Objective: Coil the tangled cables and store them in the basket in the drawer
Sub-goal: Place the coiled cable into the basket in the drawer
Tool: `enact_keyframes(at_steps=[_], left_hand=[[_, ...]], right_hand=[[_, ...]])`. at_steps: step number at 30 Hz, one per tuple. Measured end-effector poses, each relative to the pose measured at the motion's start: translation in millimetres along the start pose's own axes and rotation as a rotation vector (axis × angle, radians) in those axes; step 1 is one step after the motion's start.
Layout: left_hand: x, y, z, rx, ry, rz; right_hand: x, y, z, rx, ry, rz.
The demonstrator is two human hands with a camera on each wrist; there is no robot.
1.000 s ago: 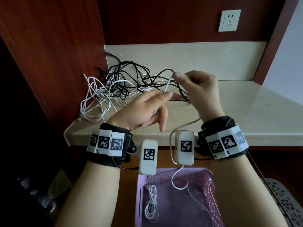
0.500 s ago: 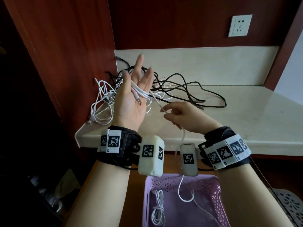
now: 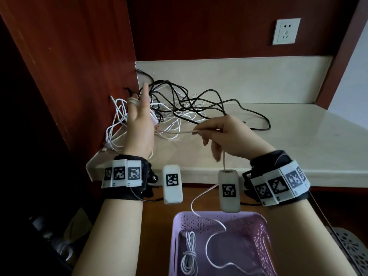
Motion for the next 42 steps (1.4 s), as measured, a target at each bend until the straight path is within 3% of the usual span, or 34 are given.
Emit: enact_keyframes(at_steps=[6, 11, 14, 20, 25, 29, 32, 37, 42], left_hand=[[-14.6, 30.8, 20.2, 0.396, -0.047, 0.398], [-40.3, 56.2, 13.6, 0.606, -0.089, 0.641], [-65.2, 71.6, 5.4, 0.621, -0.150, 0.833], [-86.5, 80.8, 9.3, 0.534, -0.343, 1.102], [-86.1, 79.9, 3.0, 0.344, -0.406, 1.084], [-79.5, 79.4, -7.3, 0.331, -0.286, 1.032], [-73.5, 78.0, -11.5, 0.120, -0.248, 1.015], [-58.4, 74.1, -20.2, -0.487, -0.314, 0.857], [-33.2, 57.2, -19.1, -0.742, -0.238, 0.510]], right_hand=[[-3.8, -29.2, 11.2, -0.093, -0.075, -0.322], [-9.3, -45.8, 19.8, -0.184, -0.187, -0.568], [-12.1, -46.7, 26.4, -0.155, -0.283, -0.619], [-12.2, -47.8, 21.0, -0.102, -0.304, -0.630], [-9.6, -45.6, 17.1, -0.049, -0.286, -0.638], [-6.1, -43.8, 5.1, -0.013, -0.220, -0.650], [-2.6, -39.9, -3.2, -0.005, -0.189, -0.621], [11.6, -6.5, -15.0, 0.045, -0.109, -0.264], [13.0, 20.0, -28.4, -0.067, 0.103, 0.041]])
Point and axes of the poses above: each hand's wrist, its own x-axis towards the middle knuckle, its own y-axis out of the palm, z = x × y, the point moved 7 cm from there along x, towards the middle knuckle, and after that the axes turned 3 degrees about -x, right-handed, at the moved point
